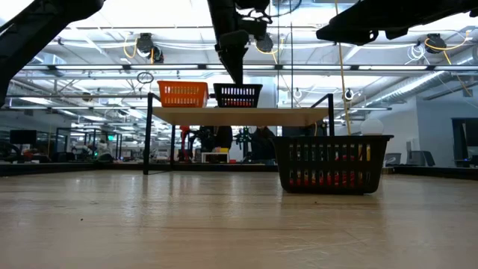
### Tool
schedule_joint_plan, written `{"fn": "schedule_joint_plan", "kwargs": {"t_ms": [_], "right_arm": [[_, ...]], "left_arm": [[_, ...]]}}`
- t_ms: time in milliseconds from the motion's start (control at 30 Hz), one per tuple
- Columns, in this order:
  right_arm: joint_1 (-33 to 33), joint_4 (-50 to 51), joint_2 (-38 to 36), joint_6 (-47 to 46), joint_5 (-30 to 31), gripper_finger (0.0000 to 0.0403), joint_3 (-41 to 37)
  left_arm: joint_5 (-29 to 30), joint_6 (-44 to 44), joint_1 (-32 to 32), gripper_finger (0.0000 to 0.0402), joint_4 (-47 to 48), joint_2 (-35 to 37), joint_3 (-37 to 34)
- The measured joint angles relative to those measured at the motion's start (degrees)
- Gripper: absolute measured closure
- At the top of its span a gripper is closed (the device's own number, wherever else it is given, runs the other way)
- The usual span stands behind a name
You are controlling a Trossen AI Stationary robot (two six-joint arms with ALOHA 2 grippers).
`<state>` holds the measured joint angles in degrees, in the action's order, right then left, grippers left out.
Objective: Pick & Place Office Desk Supplies
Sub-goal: Put the black bin on the shelf
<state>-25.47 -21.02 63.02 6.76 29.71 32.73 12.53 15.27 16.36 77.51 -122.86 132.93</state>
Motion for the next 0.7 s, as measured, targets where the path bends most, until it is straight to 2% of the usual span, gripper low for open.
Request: {"fn": "schedule_joint_plan", "kwargs": {"t_ms": [67,300,400,500,567,633,700], "right_arm": [[0.00,-0.01,0.00,0.02,0.00,0.0145,0.00],[0.32,0.58,-0.02,-0.01,0.04,0.0145,0.00],[0.40,1.35,-0.02,-1.05,0.04,0.0145,0.00],[0.31,1.84,-0.02,-1.71,-0.07,0.0145,0.00],[-0.07,2.81,-0.02,-2.24,-1.40,0.0145,0.55],[-0.70,5.54,0.00,-3.82,-2.50,0.0145,2.11],[-1.48,11.78,0.39,-6.38,-2.82,0.0145,4.93]], "left_arm": [[0.03,-0.63,0.00,0.0218,1.03,0.24,2.03],[-1.02,-2.84,-2.47,0.0217,-1.01,7.22,1.94],[-4.60,-6.36,-5.34,0.0217,-0.95,11.21,2.05],[-9.69,-10.31,-9.67,0.0217,-0.61,14.79,2.07],[-11.05,-11.74,-13.51,0.0217,0.99,16.42,2.09],[-9.90,-12.90,-17.95,0.0217,2.70,17.53,2.09],[-6.23,-14.14,-22.56,0.0217,5.42,17.77,2.09]]}}
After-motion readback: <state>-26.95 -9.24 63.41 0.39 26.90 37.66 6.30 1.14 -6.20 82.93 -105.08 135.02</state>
